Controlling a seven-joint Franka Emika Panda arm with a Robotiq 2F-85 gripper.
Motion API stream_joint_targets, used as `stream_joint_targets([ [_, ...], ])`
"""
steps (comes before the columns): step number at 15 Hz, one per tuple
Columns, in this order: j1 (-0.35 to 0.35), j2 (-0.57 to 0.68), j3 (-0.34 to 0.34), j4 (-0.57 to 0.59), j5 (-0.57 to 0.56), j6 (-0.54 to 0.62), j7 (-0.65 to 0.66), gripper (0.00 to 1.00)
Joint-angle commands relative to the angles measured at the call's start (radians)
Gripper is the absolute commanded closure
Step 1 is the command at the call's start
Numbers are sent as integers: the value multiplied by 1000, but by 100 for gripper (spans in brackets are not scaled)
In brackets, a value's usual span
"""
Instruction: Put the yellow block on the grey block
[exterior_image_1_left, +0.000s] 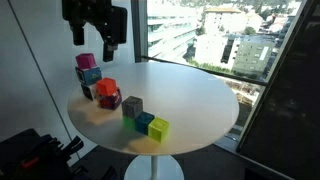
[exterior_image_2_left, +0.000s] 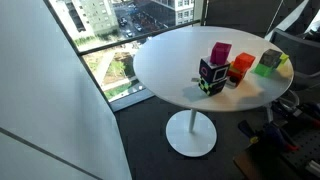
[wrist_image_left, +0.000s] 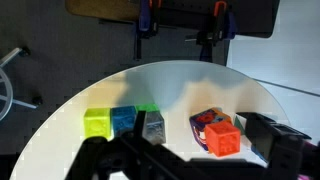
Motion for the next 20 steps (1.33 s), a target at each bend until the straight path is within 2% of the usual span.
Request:
stream_joint_targets([
  [1, -29, 7, 24, 2, 12, -1, -13, 0],
  [12, -43, 34, 21, 12, 6, 16, -9, 0],
  [20, -76, 106, 24, 13, -11, 137, -13, 0],
])
